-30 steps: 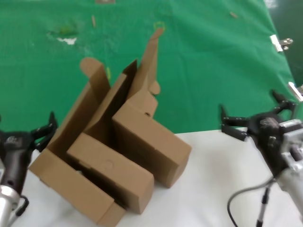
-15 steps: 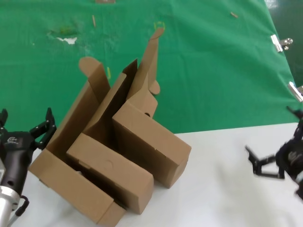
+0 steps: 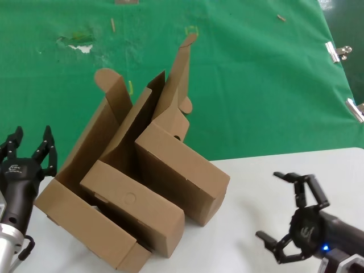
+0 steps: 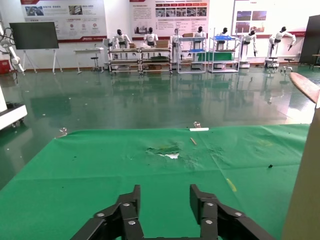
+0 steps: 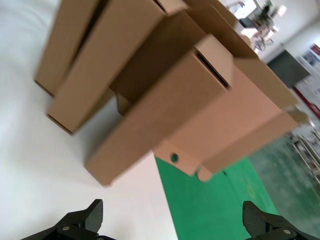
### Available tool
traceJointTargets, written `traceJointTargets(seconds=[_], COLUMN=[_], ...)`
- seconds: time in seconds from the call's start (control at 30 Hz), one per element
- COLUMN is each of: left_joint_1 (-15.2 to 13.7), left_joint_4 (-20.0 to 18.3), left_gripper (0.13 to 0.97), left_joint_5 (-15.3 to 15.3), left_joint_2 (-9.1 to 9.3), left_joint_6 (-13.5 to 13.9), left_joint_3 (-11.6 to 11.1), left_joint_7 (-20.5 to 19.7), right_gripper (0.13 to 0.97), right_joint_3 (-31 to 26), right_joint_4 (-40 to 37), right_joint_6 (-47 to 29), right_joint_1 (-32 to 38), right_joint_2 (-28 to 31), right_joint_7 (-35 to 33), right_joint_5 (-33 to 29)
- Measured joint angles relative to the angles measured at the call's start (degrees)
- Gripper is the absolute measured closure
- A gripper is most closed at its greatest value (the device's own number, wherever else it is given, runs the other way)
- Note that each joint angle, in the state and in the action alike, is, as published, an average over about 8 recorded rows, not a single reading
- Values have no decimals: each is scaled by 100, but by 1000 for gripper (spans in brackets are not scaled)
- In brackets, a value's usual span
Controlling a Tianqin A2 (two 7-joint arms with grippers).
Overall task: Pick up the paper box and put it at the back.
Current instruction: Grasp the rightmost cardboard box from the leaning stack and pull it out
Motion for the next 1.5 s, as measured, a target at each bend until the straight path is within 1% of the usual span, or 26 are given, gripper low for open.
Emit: traceJointTargets(seconds=[0.23,0.27,0.47,0.53,0.67,0.73,0.87,0.93,1.13,1.17,1.43,1.47,1.5], left_joint_1=[0,0,0,0,0,0,0,0,0,0,0,0,0], left_joint_4=[0,0,0,0,0,0,0,0,0,0,0,0,0], left_gripper=[780,780,871,901,901,914,941,954,956,956,957,957,957], left_joint_5=[0,0,0,0,0,0,0,0,0,0,1,2,2], left_joint_2=[0,0,0,0,0,0,0,0,0,0,0,0,0], left_joint_6=[0,0,0,0,0,0,0,0,0,0,0,0,0], left_joint_3=[0,0,0,0,0,0,0,0,0,0,0,0,0], left_joint_7=[0,0,0,0,0,0,0,0,0,0,0,0,0], right_gripper=[134,136,148,169,211,232,232,270,383,383,595,595,618], right_joint_3=[-455,-518,-840,-922,-1046,-1091,-1153,-1175,-1236,-1248,-1356,-1368,-1379], right_joint_4=[-44,-51,-101,-127,-194,-223,-252,-257,-289,-296,-343,-347,-349], right_joint_6=[-161,-175,-235,-242,-232,-213,-144,-102,32,55,172,178,181], right_joint_1=[151,181,361,416,517,561,625,648,699,706,739,741,743], right_joint_2=[103,107,120,119,111,106,96,90,63,58,16,13,11], right_joint_7=[12,35,200,250,331,364,421,444,468,467,483,488,493], right_joint_5=[3,7,42,54,75,80,76,69,26,17,-28,-28,-27])
